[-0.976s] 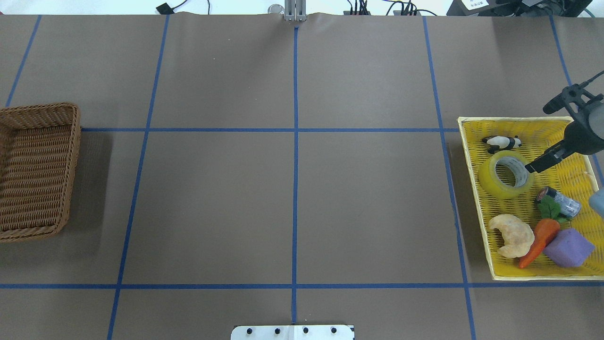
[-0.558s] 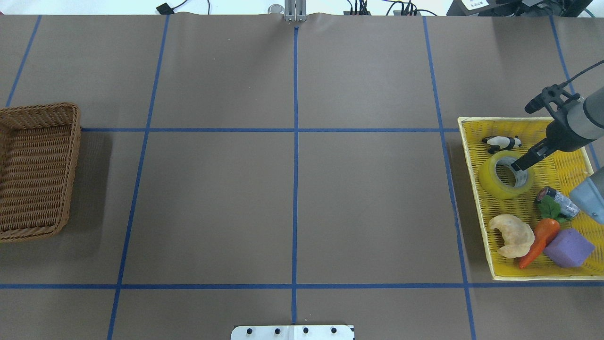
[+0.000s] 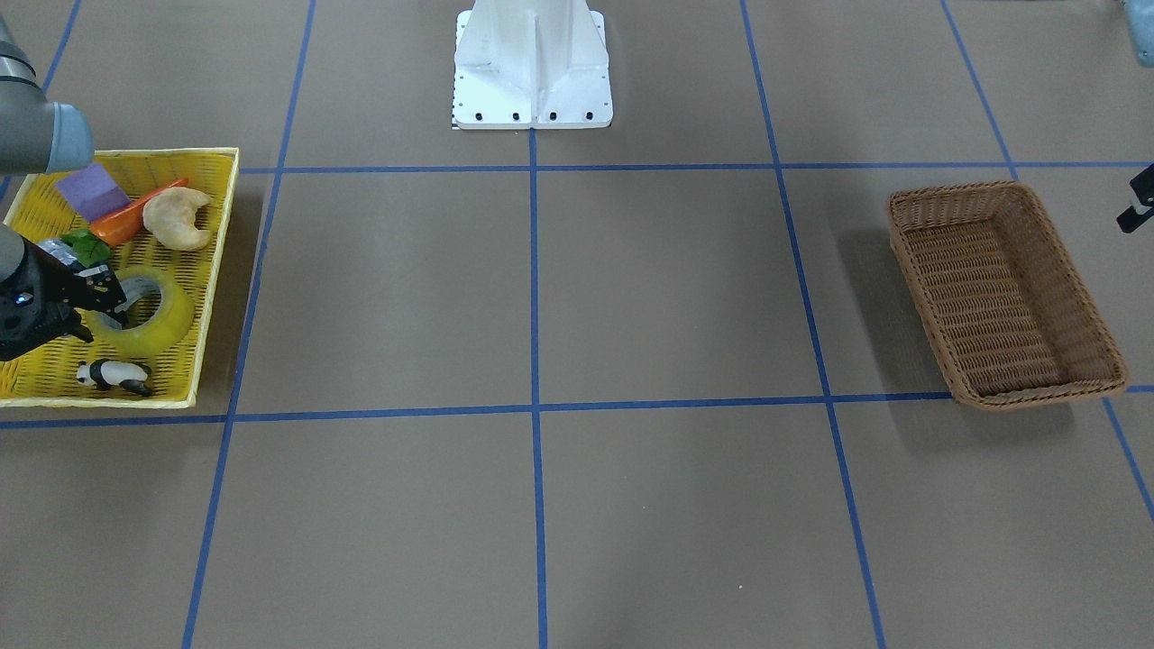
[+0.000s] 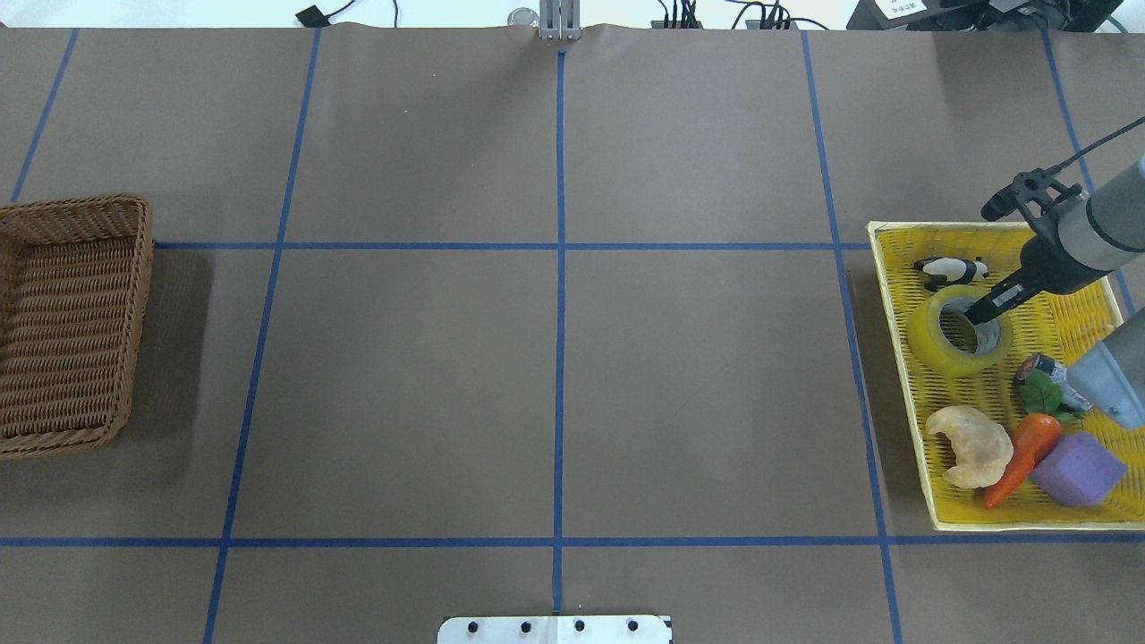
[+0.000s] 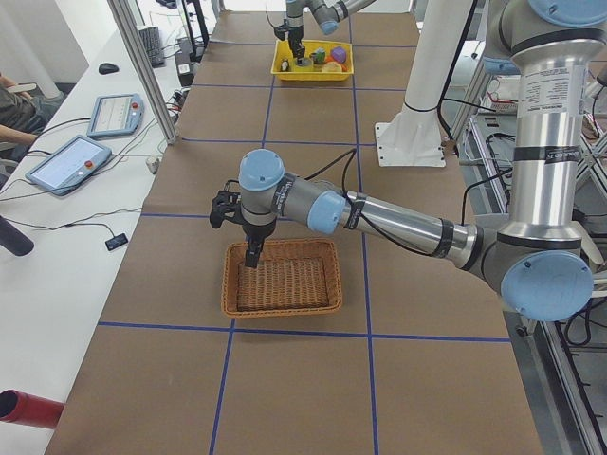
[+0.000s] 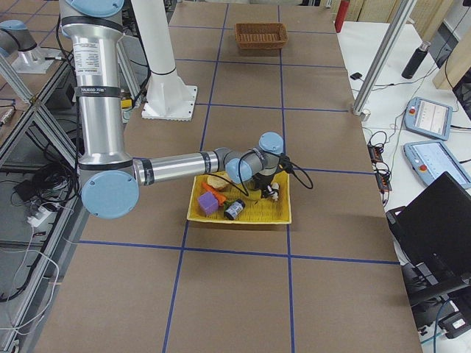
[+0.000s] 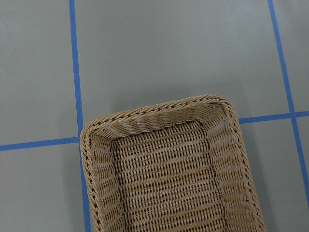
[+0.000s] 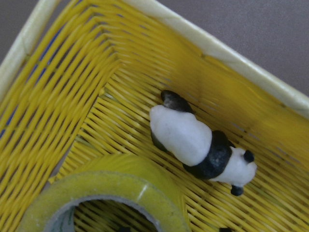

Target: Move tape to another basket

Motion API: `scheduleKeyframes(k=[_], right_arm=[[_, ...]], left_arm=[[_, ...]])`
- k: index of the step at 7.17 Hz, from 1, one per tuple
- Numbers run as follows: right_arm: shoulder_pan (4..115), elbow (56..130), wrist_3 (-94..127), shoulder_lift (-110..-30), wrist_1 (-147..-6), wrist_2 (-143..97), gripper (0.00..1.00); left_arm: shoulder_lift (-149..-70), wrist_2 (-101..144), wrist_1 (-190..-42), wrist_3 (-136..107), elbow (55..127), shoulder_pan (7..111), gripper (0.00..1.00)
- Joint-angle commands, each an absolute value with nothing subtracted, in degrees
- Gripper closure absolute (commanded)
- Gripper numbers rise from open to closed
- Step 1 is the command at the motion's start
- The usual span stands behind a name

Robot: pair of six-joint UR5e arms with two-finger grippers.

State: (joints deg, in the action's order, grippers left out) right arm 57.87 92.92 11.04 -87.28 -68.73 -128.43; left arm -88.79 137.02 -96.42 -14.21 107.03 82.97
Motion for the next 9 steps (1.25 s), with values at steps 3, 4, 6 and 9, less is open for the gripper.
scheduleKeyframes(k=[3, 4, 6, 9], right_arm=[[58.5, 94.4, 14.9, -86.8, -68.7, -135.6, 1.00], [58.5, 96.3, 20.3, -86.8, -67.6, -136.8, 1.00], [58.5, 99.2, 34.1, -87.4, -57.9, -136.3, 1.00], [57.8, 100.1, 52.0, -88.0, -42.2, -136.8, 1.00]], left_arm=[[-88.9, 137.0, -96.4, -14.2, 107.0, 83.0, 0.02], [-88.8, 137.0, -96.4, -14.2, 107.0, 83.0, 0.02], [-88.8, 137.0, -96.4, -14.8, 107.3, 83.0, 0.02], [-88.8, 137.0, -96.4, -14.8, 107.2, 83.0, 0.02]])
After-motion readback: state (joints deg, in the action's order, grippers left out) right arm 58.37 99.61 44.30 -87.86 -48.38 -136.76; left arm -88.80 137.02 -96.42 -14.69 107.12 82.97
